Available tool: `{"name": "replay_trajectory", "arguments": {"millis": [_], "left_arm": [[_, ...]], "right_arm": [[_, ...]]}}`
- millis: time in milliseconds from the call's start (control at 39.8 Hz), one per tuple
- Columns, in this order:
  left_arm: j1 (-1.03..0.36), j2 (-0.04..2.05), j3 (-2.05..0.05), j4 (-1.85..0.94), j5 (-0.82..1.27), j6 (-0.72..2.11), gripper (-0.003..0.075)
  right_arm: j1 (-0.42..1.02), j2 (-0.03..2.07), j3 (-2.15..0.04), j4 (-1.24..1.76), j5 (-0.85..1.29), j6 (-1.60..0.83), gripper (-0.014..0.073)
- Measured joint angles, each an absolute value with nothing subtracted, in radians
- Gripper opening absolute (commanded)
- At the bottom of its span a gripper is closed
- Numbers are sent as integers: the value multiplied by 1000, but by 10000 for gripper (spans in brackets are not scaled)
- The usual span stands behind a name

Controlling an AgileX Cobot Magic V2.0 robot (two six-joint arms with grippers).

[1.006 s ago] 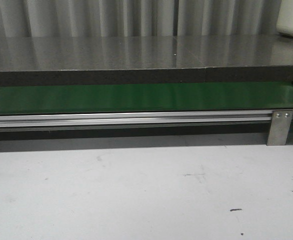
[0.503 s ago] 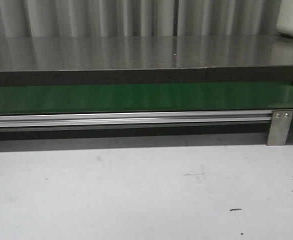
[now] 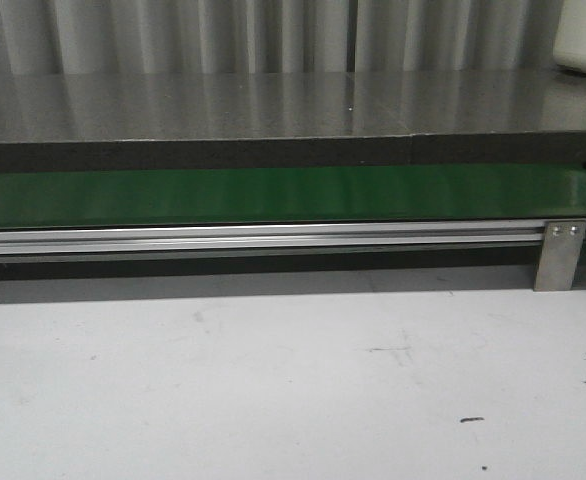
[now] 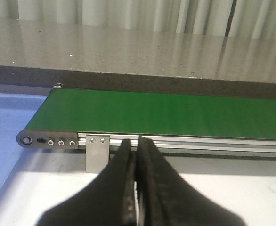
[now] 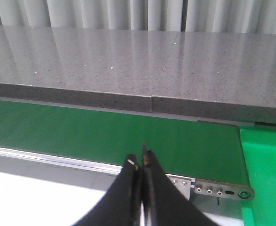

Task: Move button from left to right
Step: 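Lower the button into the green tray, open the right gripper, withdraw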

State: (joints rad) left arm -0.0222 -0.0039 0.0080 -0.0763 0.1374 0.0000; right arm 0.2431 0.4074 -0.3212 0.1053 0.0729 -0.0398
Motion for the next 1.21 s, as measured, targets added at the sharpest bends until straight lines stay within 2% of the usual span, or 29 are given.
{"name": "replay_trajectory", "arguments": {"millis": [830,1006,1207], "left_arm": [[-22,-4,8,-78,137,0,-21],[-22,-4,8,-78,137,0,-21],[-22,-4,8,-78,137,0,-21]], "right_arm": [[243,407,-316,104,68,-40,-67],[243,377,-240,35,75,-40,-67],[158,204,-74,29,124,-40,-67]]}}
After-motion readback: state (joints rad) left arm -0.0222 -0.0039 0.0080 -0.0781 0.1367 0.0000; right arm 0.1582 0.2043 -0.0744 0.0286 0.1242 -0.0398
